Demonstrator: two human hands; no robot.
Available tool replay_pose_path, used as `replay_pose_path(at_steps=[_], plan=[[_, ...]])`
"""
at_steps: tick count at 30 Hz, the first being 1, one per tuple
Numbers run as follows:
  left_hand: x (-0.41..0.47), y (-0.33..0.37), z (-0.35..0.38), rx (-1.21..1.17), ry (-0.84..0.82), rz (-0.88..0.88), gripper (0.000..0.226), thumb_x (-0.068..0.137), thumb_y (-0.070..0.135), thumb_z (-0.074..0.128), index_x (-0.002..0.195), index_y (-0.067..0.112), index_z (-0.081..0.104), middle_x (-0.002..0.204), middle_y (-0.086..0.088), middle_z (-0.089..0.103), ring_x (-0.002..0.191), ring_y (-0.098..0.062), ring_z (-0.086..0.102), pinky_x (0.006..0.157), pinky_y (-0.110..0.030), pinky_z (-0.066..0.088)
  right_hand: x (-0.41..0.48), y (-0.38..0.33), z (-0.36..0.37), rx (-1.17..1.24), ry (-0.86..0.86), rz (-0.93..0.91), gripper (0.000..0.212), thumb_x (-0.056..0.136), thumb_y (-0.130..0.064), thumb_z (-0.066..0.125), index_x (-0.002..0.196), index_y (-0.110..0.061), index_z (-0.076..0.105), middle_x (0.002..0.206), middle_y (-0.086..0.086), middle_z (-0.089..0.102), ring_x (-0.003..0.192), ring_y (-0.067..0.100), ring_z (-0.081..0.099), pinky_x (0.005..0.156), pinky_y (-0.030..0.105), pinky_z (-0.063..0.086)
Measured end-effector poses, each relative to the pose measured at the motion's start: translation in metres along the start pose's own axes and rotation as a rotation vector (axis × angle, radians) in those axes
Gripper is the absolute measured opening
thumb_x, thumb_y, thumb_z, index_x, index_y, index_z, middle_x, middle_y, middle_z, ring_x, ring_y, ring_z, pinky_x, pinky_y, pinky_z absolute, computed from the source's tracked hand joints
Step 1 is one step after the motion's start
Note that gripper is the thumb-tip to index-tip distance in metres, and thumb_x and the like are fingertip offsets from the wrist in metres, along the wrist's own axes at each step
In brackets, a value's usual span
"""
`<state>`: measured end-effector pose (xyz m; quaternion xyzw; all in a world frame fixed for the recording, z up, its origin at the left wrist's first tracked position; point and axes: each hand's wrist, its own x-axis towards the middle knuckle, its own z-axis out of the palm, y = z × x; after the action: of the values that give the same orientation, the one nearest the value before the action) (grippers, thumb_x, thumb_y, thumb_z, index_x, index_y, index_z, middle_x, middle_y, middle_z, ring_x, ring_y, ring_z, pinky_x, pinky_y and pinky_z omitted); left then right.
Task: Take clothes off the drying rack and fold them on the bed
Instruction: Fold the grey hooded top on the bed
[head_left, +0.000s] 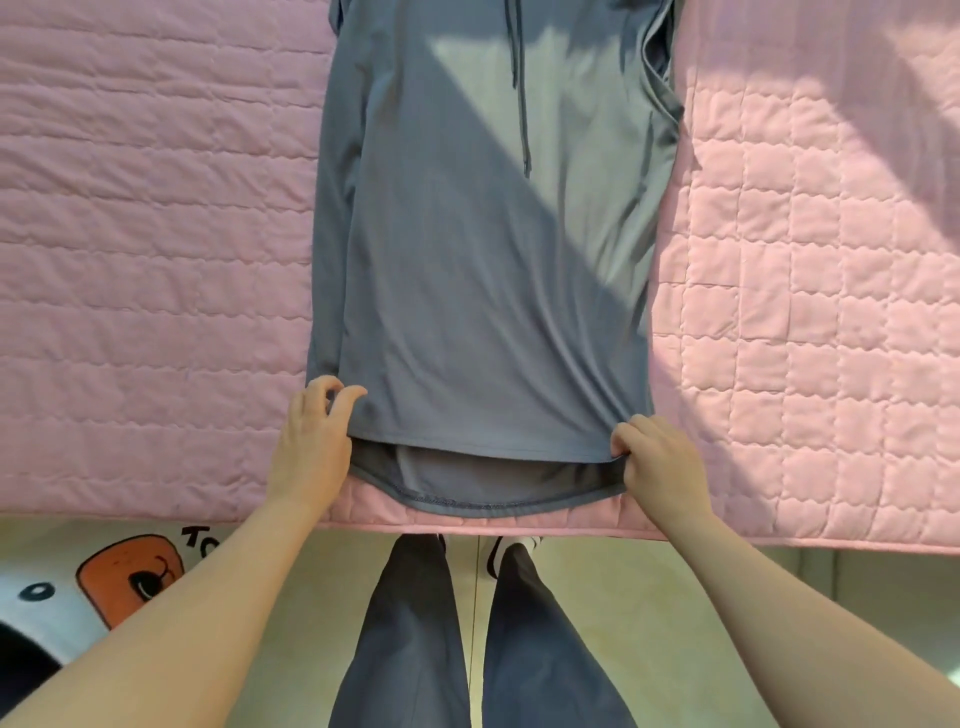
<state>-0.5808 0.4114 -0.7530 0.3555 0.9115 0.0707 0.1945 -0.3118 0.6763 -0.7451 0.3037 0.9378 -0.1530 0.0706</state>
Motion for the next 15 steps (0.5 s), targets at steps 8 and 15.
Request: replay_pose_path(at_steps=[8, 15], plan=[[-0.009, -0.018, -0.01, -0.023, 0.04, -0.084, 0.021, 0.071, -0.008, 0.067, 0.082, 0.007, 0.058, 0.088, -0.013, 0.049, 0.082, -0.033, 0.045, 0.057, -0.038, 0.034, -0.019, 0.023, -0.016, 0.148, 0.113, 0.406, 0.033, 0.052, 0.017, 0.05, 0.067, -0.012, 0.055, 0.069, 0.0, 0.049, 0.073, 0.031, 0.046, 0.062, 0.036, 0.034], [0.01, -0.003, -0.003, 0.185, -0.091, 0.066, 0.05, 0.067, 0.008, 0.077, 0.112, 0.012, 0.057, 0.109, -0.01, 0.055, 0.095, -0.034, 0.053, 0.076, -0.046, 0.047, -0.012, 0.024, -0.005, 0.191, -0.004, 0.518, 0.041, 0.069, 0.003, 0.064, 0.105, -0.015, 0.057, 0.108, 0.008, 0.049, 0.1, 0.031, 0.045, 0.09, 0.044, 0.042]])
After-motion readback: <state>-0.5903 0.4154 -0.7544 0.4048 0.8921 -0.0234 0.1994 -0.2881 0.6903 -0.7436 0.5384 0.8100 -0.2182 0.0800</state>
